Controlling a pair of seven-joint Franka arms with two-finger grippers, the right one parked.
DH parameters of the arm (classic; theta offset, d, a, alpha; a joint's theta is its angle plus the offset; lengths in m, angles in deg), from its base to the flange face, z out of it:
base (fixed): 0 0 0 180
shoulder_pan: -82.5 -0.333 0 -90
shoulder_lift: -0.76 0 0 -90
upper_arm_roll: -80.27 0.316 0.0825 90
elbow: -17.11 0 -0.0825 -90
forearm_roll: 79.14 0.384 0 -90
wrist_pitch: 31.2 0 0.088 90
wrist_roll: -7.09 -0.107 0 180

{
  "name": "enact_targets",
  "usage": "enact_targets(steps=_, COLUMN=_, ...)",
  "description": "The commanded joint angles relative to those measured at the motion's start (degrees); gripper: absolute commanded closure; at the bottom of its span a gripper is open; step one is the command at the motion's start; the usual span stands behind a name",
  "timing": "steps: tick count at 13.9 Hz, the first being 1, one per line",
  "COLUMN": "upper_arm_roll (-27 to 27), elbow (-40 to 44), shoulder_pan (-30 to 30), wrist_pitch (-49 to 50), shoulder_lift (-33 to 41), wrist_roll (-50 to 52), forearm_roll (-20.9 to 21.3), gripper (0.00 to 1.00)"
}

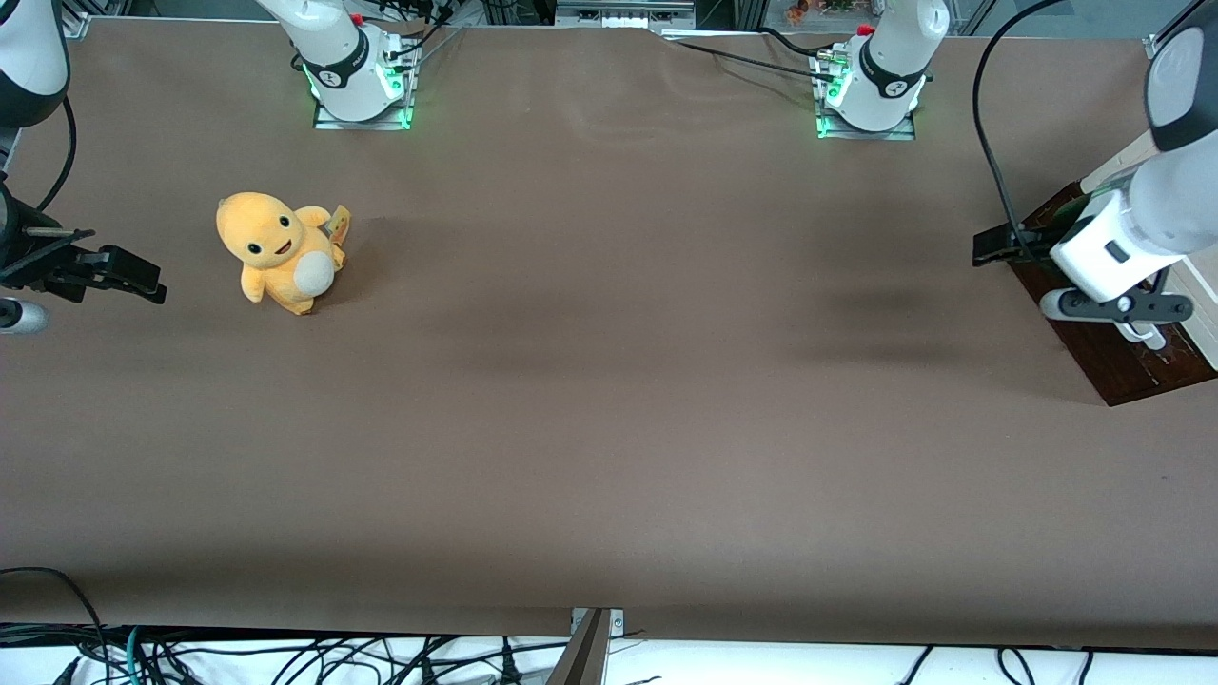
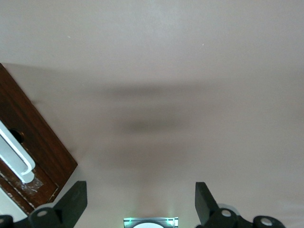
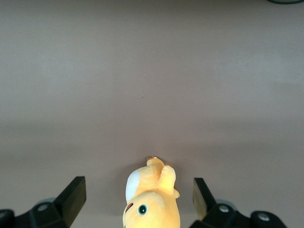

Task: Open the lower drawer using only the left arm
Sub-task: 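Lower the open left gripper toward the lower drawer's white bar handle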

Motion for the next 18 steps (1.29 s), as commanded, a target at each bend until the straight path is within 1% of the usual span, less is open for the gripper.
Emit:
enact_targets(steps=1, upper_arm_roll=-0.14, elbow=0.25, shoulder_pan=0.37, wrist_pitch=1.47, shoulder_lift=-3.62, wrist_roll=1.81, forearm_roll=3.48, gripper=0.0)
enact_targets(steps=6, upper_arm_roll=-0.14, elbow=0.25, shoulder_pan=0.81, wrist_pitch=5.08, shoulder_lift=-12.32, wrist_roll=8.39, forearm_roll=17.27, gripper=0.0)
enact_targets(steps=8, upper_arm_roll=0.03, elbow=0.43, shoulder_pan=1.69, wrist_pitch=5.35, shoulder_lift=-16.19, wrist_roll=14.26, forearm_roll=20.72, gripper=0.0)
enact_targets(steps=10, upper_arm_roll=-0.05, elbow=0.34, shoulder_pan=1.78, wrist_pitch=6.66, shoulder_lift=-19.88, wrist_roll=16.31, forearm_roll=27.99, gripper=0.0)
enact_targets(steps=14, upper_arm_roll=-0.05, elbow=0.16, shoulder_pan=1.78, wrist_pitch=9.73, shoulder_lift=-26.65, wrist_roll=21.93, forearm_roll=40.04, gripper=0.0)
enact_targets(steps=18, upper_arm_roll=0.38, elbow=-0.36, shoulder_pan=1.69, wrist_pitch=10.62, shoulder_lift=-31.23, wrist_roll=23.7, forearm_roll=50.06, gripper=0.0)
